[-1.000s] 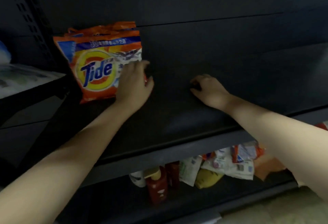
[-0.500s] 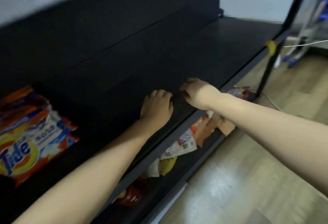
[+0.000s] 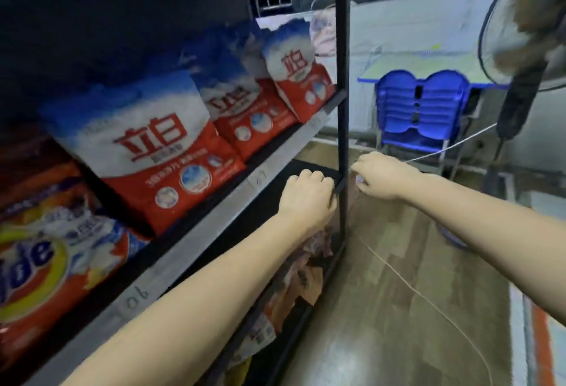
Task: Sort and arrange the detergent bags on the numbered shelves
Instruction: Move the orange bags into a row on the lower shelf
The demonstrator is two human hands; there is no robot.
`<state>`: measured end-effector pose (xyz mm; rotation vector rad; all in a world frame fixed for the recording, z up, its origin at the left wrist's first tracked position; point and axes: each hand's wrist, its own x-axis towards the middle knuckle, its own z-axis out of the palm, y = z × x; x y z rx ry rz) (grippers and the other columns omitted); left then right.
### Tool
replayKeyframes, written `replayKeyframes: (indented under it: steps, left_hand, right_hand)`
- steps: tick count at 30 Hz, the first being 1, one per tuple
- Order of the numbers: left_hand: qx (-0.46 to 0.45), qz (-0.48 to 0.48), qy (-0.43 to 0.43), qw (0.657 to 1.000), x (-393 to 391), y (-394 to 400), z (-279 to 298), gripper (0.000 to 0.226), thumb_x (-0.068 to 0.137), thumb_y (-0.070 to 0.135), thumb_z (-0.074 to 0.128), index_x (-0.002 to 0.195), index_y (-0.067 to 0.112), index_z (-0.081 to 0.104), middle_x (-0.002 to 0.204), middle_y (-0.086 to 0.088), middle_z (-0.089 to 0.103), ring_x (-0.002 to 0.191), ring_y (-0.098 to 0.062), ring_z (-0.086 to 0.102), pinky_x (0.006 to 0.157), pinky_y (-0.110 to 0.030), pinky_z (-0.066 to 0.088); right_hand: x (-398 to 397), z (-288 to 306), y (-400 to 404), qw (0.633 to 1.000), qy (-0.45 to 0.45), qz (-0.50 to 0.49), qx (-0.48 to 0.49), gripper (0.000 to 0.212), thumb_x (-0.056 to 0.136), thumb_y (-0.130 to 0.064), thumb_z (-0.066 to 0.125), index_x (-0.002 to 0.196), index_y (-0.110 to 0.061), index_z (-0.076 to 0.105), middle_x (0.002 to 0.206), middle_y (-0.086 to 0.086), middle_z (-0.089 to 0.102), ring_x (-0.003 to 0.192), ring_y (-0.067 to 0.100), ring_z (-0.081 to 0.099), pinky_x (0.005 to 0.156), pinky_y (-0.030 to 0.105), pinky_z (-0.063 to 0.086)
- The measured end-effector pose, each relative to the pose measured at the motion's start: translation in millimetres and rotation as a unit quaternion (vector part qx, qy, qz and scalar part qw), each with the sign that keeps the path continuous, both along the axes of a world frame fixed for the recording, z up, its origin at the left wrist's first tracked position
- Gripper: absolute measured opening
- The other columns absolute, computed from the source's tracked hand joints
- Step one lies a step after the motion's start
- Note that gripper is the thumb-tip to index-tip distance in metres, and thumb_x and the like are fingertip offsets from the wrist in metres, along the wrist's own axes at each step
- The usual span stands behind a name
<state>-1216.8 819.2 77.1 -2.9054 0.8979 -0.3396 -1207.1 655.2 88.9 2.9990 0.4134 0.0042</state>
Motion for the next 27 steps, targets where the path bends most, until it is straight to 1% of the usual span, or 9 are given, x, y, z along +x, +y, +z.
replayKeyframes:
  steps: [2, 5, 8, 13, 16, 18, 21, 24, 27]
  left_hand:
    - [-0.009, -0.004, -0.054, 0.999, -1, -7, 64, 0.031, 0.097, 0.032, 0.038, 0.114, 0.015, 0.058, 0.115, -0.005, 0.059, 0.108, -0.026, 0.050, 0.084, -0.036, 0.038]
    - [-0.023, 0.002, -0.137, 0.990, -2, 1, 163, 0.032, 0.097, 0.033, 0.039, 0.115, 0.016, 0.059, 0.115, -0.005, 0.059, 0.106, -0.025, 0.051, 0.081, -0.035, 0.038]
    - [-0.030, 0.042, -0.198, 0.979, -8, 25, 251, 0.033, 0.096, 0.032, 0.038, 0.111, 0.014, 0.062, 0.114, -0.007, 0.059, 0.106, -0.029, 0.051, 0.084, -0.037, 0.040]
    - [-0.007, 0.135, -0.280, 0.950, -30, 97, 368, 0.033, 0.096, 0.032, 0.040, 0.115, 0.017, 0.062, 0.119, -0.007, 0.059, 0.112, -0.030, 0.050, 0.088, -0.036, 0.041]
    - [0.008, 0.213, -0.291, 0.933, -47, 153, 411, 0.035, 0.097, 0.032, 0.037, 0.115, 0.015, 0.062, 0.118, -0.010, 0.058, 0.111, -0.031, 0.050, 0.089, -0.037, 0.042]
    - [0.037, 0.271, -0.282, 0.920, -54, 195, 425, 0.036, 0.097, 0.030, 0.036, 0.114, 0.012, 0.062, 0.117, -0.011, 0.058, 0.111, -0.032, 0.050, 0.086, -0.037, 0.041]
    - [0.065, 0.357, -0.249, 0.898, -57, 258, 434, 0.036, 0.096, 0.029, 0.037, 0.115, 0.013, 0.062, 0.117, -0.011, 0.058, 0.110, -0.030, 0.050, 0.080, -0.034, 0.040]
    - [0.057, 0.421, -0.211, 0.881, -52, 314, 434, 0.035, 0.094, 0.028, 0.039, 0.112, 0.012, 0.064, 0.114, -0.012, 0.060, 0.106, -0.030, 0.053, 0.076, -0.033, 0.041]
    - [0.050, 0.451, -0.181, 0.872, -37, 349, 430, 0.033, 0.093, 0.027, 0.040, 0.105, 0.008, 0.065, 0.109, -0.013, 0.061, 0.090, -0.029, 0.052, 0.069, -0.031, 0.040]
  right_hand:
    - [-2, 65, -8, 0.999, -0.035, -0.001, 0.010, 0.030, 0.096, -0.023, 0.043, 0.119, -0.007, 0.055, 0.120, 0.012, 0.053, 0.116, 0.028, 0.048, 0.092, 0.036, 0.043]
    - [5, 165, -6, 0.994, -0.107, 0.024, 0.020, 0.031, 0.095, -0.024, 0.045, 0.120, -0.008, 0.057, 0.120, 0.012, 0.055, 0.117, 0.029, 0.049, 0.094, 0.035, 0.043]
    - [10, 254, 14, 0.981, -0.174, 0.065, 0.056, 0.032, 0.093, -0.023, 0.048, 0.119, -0.009, 0.059, 0.120, 0.015, 0.057, 0.115, 0.031, 0.051, 0.094, 0.039, 0.043]
    - [11, 365, 79, 0.953, -0.235, 0.161, 0.104, 0.034, 0.095, -0.022, 0.047, 0.127, -0.012, 0.055, 0.129, 0.010, 0.053, 0.124, 0.027, 0.045, 0.100, 0.034, 0.035]
    - [18, 397, 132, 0.930, -0.258, 0.222, 0.140, 0.034, 0.095, -0.025, 0.048, 0.126, -0.013, 0.055, 0.127, 0.008, 0.055, 0.121, 0.025, 0.048, 0.102, 0.033, 0.036]
    - [24, 404, 172, 0.924, -0.240, 0.254, 0.155, 0.034, 0.095, -0.027, 0.048, 0.126, -0.014, 0.055, 0.127, 0.006, 0.054, 0.121, 0.024, 0.047, 0.102, 0.032, 0.036]
    - [38, 407, 234, 0.926, -0.205, 0.281, 0.147, 0.035, 0.096, -0.028, 0.048, 0.126, -0.012, 0.055, 0.128, 0.008, 0.055, 0.121, 0.025, 0.047, 0.099, 0.031, 0.038]
    - [69, 405, 289, 0.946, -0.159, 0.246, 0.141, 0.037, 0.096, -0.031, 0.047, 0.125, -0.010, 0.056, 0.126, 0.009, 0.058, 0.115, 0.026, 0.051, 0.088, 0.029, 0.041]
    - [110, 397, 326, 0.975, -0.089, 0.171, 0.115, 0.037, 0.094, -0.036, 0.049, 0.115, -0.006, 0.058, 0.114, 0.009, 0.059, 0.097, 0.026, 0.051, 0.078, 0.029, 0.041]
